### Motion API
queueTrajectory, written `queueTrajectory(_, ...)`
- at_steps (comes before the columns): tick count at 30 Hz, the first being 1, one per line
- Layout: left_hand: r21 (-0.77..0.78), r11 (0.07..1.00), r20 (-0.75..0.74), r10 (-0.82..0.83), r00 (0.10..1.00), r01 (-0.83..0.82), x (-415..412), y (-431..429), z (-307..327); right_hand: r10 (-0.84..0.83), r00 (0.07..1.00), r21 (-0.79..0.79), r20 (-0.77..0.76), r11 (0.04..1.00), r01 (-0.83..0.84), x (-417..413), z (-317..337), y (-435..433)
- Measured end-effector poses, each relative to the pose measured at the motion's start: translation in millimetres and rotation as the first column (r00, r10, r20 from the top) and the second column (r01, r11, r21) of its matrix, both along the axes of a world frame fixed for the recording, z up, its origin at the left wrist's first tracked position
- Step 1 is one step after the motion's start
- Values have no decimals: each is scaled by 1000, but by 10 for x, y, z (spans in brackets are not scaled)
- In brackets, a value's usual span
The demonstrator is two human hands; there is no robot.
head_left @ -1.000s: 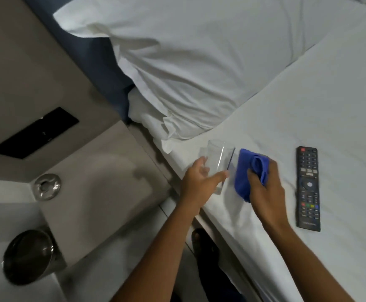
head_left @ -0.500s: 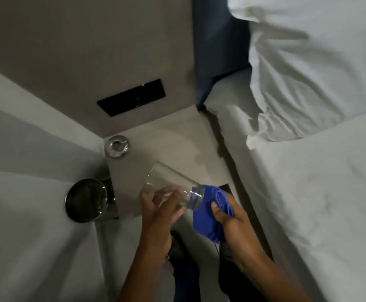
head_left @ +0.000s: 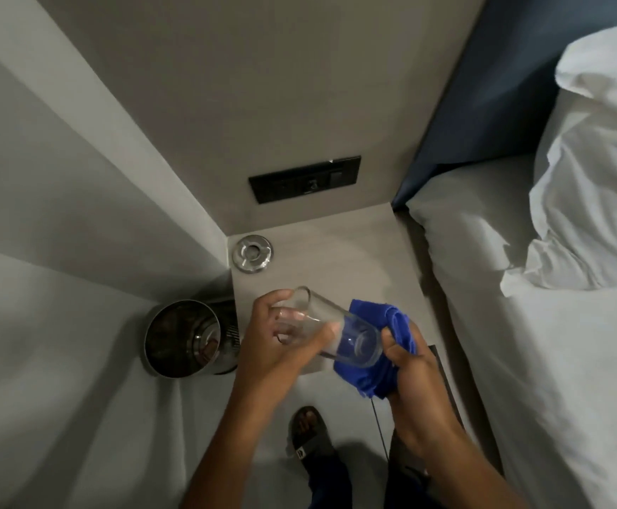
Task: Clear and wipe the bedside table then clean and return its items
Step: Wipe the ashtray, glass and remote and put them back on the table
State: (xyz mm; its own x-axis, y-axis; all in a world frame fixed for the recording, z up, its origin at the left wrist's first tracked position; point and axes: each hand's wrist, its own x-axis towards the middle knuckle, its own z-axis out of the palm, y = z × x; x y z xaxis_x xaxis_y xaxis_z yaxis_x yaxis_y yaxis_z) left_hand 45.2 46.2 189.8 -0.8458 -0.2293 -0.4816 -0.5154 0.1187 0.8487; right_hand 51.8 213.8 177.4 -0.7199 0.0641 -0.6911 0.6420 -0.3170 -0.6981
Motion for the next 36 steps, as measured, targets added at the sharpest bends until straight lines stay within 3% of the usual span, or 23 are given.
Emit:
queueTrajectory(3, -170, 939, 107, -285, 953, 300, -55, -141, 41, 0, 999, 87, -48, 996, 5, -204, -5, 13)
queueTrajectory(7, -262, 831, 224, -442, 869, 491, -230, -256, 114, 126, 985, 207, -122, 973, -99, -292, -21, -41)
queueTrajectory(11, -361, 659, 371, -548, 750, 660, -388, -182, 99, 161, 963, 223, -216, 968, -112, -439, -77, -69)
queueTrajectory(13, -377, 709, 337, -494, 801, 596, -412, -98, -4, 101, 970, 224, -219, 973, -51, -536, -98, -57)
queueTrajectory(15, -318, 839, 274, -365, 890, 442, -395, -20, -185, -11, 987, 218, -160, 975, 46, -596, -143, -22)
queueTrajectory(18, -94, 981, 232, -141, 962, 167, -334, 173, -474, -134, 990, 165, -42, 976, 140, -639, -251, 41)
queueTrajectory(20, 45, 995, 222, -91, 971, 83, -328, 319, -588, -124, 992, 125, -16, 984, 125, -647, -295, 76)
queueTrajectory(25, -10, 961, 257, -265, 929, 277, -642, 435, -758, 97, 992, 210, -84, 975, -77, -676, -418, 306)
queueTrajectory(30, -71, 918, 311, -351, 883, 390, -1019, 703, -1060, 244, 969, 346, -47, 914, -213, -820, -597, 600)
queueTrajectory(36, -141, 928, 240, -306, 921, 345, -1388, 1198, -1570, 370, 924, 546, -97, 796, -262, -1097, -794, 913)
